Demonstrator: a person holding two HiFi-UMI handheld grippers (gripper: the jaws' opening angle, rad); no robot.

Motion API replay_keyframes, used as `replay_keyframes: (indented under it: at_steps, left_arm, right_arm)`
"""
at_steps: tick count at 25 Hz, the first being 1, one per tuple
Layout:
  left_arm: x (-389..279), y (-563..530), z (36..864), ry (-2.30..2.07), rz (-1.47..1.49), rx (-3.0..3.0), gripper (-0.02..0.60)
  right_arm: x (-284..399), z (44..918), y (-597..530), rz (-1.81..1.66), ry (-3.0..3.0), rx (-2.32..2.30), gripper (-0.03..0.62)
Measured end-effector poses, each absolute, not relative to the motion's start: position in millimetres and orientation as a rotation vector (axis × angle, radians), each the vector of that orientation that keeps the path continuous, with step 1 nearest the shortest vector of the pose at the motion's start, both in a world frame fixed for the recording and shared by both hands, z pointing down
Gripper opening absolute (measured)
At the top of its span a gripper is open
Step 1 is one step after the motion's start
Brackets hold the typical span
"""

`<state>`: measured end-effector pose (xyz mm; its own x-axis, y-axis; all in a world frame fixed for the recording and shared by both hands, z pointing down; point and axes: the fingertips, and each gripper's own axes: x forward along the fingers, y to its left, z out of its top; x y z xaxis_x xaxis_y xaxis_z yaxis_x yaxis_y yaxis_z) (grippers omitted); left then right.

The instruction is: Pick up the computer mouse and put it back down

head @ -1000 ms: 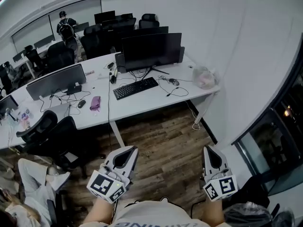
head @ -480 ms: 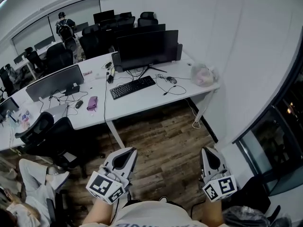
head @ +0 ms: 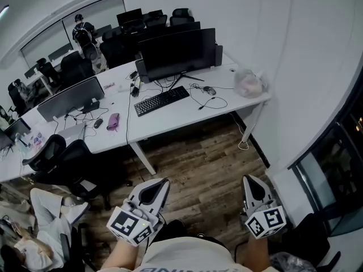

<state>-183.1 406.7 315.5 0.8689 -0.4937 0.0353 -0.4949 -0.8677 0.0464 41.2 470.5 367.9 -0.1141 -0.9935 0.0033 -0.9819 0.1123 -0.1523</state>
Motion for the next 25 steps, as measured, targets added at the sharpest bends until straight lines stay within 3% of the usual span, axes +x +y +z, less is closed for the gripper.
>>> replay_keyframes:
  at_steps: [14,25]
  left_arm:
    - [-133.7,305.7,319.5,-0.713,-0.022,2.999,0.005]
    - [-138.4,177.5,325.4,-0.675,-0.035,2.982,0.005]
  right_arm:
    - [76.9,359.8,376.0,-0.101,2.269,-2.089,0.02]
    - [73.1,366.3,257.7,-0.146,2.265,-2.164,0.02]
